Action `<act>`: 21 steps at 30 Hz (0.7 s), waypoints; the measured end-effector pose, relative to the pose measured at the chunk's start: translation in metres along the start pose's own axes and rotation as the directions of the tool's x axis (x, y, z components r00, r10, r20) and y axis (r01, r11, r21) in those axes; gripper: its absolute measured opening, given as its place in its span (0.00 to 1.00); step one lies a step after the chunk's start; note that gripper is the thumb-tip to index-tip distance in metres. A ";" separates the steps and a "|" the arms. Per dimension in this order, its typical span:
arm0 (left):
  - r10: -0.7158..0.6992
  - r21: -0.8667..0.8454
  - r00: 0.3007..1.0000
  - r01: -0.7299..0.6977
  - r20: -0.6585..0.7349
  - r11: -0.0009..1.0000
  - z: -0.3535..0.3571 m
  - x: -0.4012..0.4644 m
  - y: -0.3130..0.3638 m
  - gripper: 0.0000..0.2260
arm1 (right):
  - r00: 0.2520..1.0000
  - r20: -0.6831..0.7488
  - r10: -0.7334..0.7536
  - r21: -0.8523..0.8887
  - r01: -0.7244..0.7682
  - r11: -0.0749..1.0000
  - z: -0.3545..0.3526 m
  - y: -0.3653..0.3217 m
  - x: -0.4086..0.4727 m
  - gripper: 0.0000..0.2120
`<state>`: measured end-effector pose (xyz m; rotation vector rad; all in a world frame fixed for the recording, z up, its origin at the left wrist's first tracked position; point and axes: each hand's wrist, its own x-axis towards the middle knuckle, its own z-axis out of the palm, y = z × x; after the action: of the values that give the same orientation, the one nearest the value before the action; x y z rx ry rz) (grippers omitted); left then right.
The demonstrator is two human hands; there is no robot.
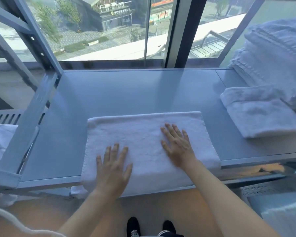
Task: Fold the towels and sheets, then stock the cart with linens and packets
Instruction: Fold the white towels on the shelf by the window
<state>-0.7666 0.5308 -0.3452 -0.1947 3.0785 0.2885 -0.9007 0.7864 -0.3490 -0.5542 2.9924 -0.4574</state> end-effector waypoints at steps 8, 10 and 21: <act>0.034 -0.030 0.998 -0.033 0.049 0.999 0.005 0.049 -0.016 0.32 | 1.000 0.030 0.011 -0.034 -0.010 0.999 -0.007 0.008 0.049 0.30; 0.032 -0.037 0.998 -0.030 0.052 0.999 0.000 0.084 -0.016 0.30 | 0.998 0.052 0.023 -0.041 -0.021 0.999 -0.015 0.010 0.077 0.29; 0.134 -0.123 0.991 -0.135 -0.013 0.983 -0.016 0.033 0.009 0.25 | 1.000 -0.005 0.007 0.118 -0.006 0.993 -0.031 0.023 -0.024 0.27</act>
<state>-0.8008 0.5324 -0.3297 0.0091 3.0851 0.4862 -0.8894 0.8242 -0.3263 -0.5335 2.9473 -0.6307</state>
